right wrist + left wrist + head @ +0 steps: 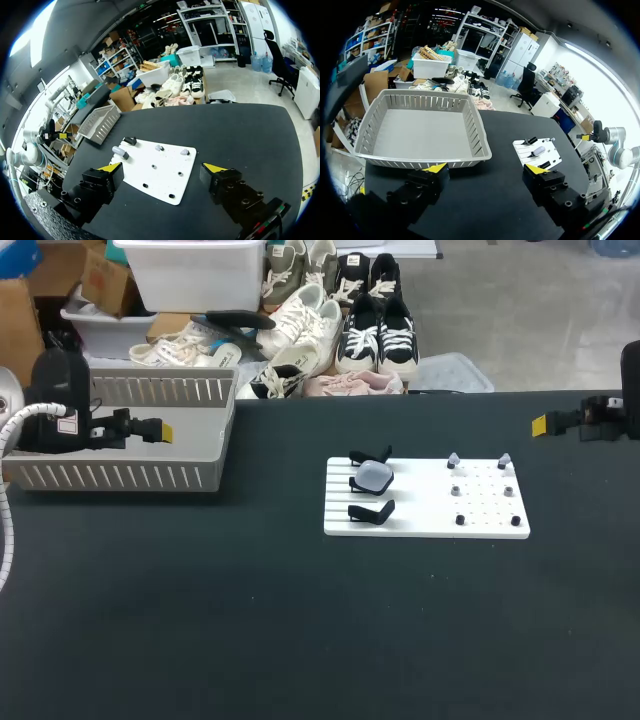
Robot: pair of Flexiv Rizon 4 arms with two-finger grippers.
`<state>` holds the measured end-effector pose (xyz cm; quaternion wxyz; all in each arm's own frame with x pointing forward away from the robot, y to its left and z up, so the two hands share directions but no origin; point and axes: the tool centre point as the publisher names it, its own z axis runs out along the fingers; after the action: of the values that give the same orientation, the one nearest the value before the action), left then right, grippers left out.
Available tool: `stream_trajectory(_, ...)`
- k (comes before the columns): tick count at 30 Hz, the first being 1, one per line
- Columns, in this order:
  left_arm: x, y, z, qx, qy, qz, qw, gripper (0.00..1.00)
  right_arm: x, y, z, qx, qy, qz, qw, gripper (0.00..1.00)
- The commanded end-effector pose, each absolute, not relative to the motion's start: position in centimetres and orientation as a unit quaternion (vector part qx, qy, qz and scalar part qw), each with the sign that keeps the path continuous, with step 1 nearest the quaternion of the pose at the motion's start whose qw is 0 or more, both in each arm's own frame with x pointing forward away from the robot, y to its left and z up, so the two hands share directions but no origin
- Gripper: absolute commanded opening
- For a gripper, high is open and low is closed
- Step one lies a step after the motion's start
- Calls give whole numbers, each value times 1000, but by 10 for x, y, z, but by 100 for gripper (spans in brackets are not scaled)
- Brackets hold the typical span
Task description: Pick up each earbud case from the left stands, insert the matching earbuds, close the lid, and place the case in the box.
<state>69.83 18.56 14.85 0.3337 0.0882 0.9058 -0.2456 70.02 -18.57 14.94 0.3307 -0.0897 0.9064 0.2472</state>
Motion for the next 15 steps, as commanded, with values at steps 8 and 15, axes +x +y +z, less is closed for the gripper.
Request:
stream_trajectory(8, 692, 204, 174, 53, 908, -258, 326, 100, 701, -186, 149, -91, 906, 248, 330, 100)
stream_trajectory(15, 692, 204, 174, 53, 908, -258, 326, 100, 701, -186, 149, -91, 906, 248, 330, 100)
